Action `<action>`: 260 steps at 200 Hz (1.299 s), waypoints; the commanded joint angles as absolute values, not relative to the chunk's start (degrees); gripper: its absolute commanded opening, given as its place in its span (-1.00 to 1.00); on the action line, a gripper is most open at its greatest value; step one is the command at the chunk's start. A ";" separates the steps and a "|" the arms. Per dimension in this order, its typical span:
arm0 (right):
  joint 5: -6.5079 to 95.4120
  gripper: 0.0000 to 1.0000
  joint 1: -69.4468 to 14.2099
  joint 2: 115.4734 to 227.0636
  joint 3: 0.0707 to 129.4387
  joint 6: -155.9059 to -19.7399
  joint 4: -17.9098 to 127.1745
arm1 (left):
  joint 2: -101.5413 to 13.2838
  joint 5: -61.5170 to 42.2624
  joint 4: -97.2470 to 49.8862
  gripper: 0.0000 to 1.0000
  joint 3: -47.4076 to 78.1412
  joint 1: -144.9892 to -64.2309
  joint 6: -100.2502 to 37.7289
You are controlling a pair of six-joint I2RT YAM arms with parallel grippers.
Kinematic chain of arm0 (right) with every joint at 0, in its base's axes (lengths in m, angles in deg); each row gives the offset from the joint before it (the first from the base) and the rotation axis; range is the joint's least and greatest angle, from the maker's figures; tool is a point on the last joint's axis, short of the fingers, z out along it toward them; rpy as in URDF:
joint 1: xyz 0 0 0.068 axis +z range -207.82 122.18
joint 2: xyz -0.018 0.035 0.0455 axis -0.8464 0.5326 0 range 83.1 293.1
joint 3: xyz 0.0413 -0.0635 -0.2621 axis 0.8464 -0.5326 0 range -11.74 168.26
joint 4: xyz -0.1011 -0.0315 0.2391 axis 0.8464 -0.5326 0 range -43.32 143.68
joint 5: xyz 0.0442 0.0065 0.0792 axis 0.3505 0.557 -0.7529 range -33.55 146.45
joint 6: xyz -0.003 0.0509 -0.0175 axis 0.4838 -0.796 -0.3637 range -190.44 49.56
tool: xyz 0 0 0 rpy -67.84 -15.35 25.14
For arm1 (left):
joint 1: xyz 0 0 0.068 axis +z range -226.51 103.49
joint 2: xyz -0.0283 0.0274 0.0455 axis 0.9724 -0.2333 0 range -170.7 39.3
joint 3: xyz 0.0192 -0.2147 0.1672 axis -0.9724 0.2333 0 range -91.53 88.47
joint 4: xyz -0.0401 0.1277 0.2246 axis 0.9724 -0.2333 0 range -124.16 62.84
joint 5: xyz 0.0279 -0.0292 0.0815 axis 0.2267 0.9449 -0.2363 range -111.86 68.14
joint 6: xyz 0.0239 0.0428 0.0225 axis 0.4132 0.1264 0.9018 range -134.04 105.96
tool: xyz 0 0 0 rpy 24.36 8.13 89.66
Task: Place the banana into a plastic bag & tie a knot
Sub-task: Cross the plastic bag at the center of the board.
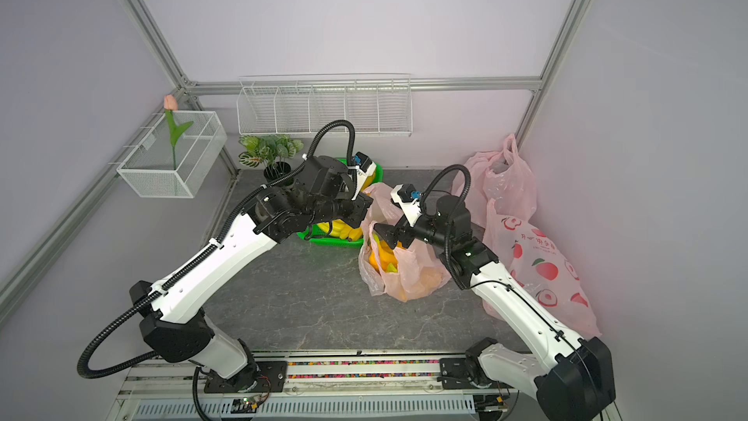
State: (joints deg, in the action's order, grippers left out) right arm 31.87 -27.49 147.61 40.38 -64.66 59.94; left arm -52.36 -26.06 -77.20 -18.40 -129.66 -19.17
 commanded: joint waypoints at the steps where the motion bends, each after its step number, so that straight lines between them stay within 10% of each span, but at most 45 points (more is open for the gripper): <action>1: 37.06 0.98 -24.95 146.42 40.27 -57.28 65.51 | -51.46 -25.37 -78.22 -1.00 -17.71 -129.44 -17.47; 114: 42.58 0.77 -20.13 150.21 39.00 -51.11 75.50 | -50.35 -22.38 -77.35 -1.00 -17.34 -129.51 -20.35; 186: 51.96 0.99 -17.42 150.91 32.82 -52.00 83.21 | -51.05 -20.56 -75.20 -1.00 -17.00 -129.55 -25.59; 260: 53.79 -0.28 -17.27 151.15 33.21 -53.74 82.48 | -49.91 -21.00 -74.90 -1.00 -14.51 -129.61 -29.16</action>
